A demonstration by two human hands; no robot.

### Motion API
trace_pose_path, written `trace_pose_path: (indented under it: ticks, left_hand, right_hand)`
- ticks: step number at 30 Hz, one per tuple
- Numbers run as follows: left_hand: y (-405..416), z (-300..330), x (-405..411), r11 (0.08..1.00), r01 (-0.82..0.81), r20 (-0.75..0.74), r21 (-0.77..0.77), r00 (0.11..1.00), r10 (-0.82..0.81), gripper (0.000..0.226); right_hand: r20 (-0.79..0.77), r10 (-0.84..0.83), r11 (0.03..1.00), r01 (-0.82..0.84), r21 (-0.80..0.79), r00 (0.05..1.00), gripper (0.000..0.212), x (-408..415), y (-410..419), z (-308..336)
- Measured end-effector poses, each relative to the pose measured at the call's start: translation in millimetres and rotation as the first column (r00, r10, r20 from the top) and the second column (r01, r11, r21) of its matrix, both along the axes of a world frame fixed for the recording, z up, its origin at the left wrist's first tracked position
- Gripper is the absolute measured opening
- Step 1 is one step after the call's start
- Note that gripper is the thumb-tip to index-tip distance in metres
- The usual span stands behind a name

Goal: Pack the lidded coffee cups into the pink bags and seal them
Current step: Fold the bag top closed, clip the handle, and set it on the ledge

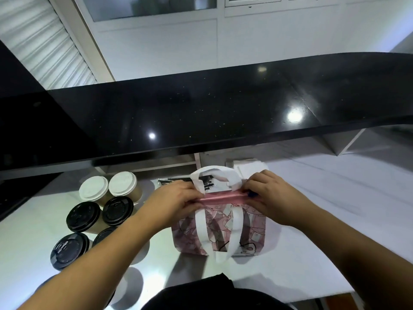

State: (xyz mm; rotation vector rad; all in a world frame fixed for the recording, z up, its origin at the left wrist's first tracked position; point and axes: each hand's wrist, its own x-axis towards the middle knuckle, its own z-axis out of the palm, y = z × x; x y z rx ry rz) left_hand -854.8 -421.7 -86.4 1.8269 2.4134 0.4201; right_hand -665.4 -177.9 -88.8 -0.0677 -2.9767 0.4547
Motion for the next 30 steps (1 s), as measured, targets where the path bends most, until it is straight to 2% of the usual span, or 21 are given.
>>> trace_pose_path:
  ticks: [5, 8, 13, 17, 21, 26, 30]
  left_hand:
    - [-1.4, 3.2, 1.8, 0.997, -0.05, -0.003, 0.051, 0.999, 0.05, 0.023]
    - [0.5, 4.3, 1.6, 0.998, -0.067, -0.026, 0.011, 0.997, 0.068, 0.023]
    - [12.1, 7.4, 10.5, 0.999, -0.051, -0.162, 0.007, 0.986, 0.051, 0.03]
    - [33.7, 1.8, 25.9, 0.999, -0.025, -0.25, -0.026, 0.968, 0.018, 0.033]
    - [34.1, -1.6, 28.7, 1.0, -0.018, -0.224, 0.012, 0.974, 0.02, 0.028]
    - [19.8, -6.5, 17.7, 0.997, -0.012, -0.162, 0.07, 0.987, 0.024, 0.012]
    - [13.3, -8.2, 14.1, 0.996, 0.01, -0.14, 0.083, 0.99, 0.002, 0.012]
  right_hand:
    - [0.025, 0.046, 0.999, -0.045, -0.018, 0.999, 0.015, -7.9, 3.9, 1.6]
    - [0.033, 0.046, 0.999, -0.045, -0.024, 0.998, 0.02, -9.7, 6.9, 3.0]
    - [-0.102, 0.005, 0.991, 0.008, 0.132, 0.995, 0.032, -6.2, -9.2, 2.8]
    - [-0.145, -0.053, 0.995, 0.064, 0.073, 0.988, 0.028, -12.1, -38.8, -4.8]
    - [-0.136, -0.062, 0.998, 0.065, 0.022, 0.989, 0.018, -11.4, -39.3, -7.3]
    - [-0.07, -0.055, 0.998, 0.053, -0.036, 0.996, 0.021, -1.8, -15.9, -2.8]
    - [-0.064, -0.036, 0.999, 0.036, -0.004, 0.997, 0.023, 2.1, -5.2, -2.6]
